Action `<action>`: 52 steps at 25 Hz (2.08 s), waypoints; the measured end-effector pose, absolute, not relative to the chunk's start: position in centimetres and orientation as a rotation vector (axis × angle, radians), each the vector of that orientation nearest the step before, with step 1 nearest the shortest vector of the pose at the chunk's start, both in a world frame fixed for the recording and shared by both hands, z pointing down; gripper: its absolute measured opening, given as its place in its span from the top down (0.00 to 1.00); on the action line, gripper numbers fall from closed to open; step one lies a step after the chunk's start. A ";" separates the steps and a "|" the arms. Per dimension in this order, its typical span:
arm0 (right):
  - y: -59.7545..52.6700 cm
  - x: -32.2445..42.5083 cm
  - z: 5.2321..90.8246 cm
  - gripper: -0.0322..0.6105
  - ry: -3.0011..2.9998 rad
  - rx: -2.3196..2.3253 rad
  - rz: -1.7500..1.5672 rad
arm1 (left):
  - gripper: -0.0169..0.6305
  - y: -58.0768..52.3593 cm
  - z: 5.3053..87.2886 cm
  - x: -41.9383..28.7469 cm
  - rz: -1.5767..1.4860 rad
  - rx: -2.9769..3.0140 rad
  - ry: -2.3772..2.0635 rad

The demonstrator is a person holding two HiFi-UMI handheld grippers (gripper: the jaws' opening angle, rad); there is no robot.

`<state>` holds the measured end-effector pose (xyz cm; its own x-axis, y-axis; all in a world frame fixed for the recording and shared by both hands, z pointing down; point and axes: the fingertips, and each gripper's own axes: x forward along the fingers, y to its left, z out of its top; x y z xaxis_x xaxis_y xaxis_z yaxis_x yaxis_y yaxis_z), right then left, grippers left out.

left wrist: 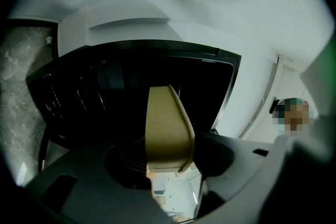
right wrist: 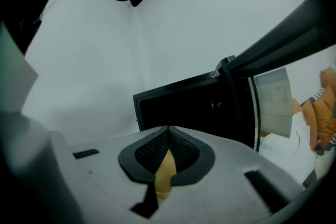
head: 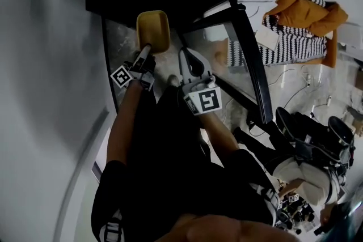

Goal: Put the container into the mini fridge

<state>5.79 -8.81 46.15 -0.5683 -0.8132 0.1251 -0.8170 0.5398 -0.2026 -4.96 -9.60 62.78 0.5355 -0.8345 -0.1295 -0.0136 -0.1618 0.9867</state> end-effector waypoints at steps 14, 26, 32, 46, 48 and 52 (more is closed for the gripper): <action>-9.8 5.9 50.0 0.95 -2.729 1.402 0.384 | 0.66 -14.4 69.4 -5.3 -0.892 1.534 -0.759; -11.5 5.5 53.8 0.95 -2.714 1.388 0.394 | 0.66 -18.5 75.8 -6.7 -0.925 1.491 -0.789; -10.6 2.9 54.4 0.95 -2.718 1.387 0.398 | 0.66 -18.6 76.5 -8.7 -0.948 1.484 -0.783; -13.0 5.1 56.3 0.95 -2.694 1.419 0.440 | 0.66 -21.7 79.8 -5.6 -0.924 1.425 -0.758; -13.0 5.5 56.6 0.95 -2.685 1.424 0.438 | 0.66 -21.9 80.3 -5.7 -0.932 1.412 -0.773; -12.7 5.8 56.7 0.95 -2.689 1.412 0.440 | 0.66 -22.1 80.6 -5.5 -0.924 1.415 -0.794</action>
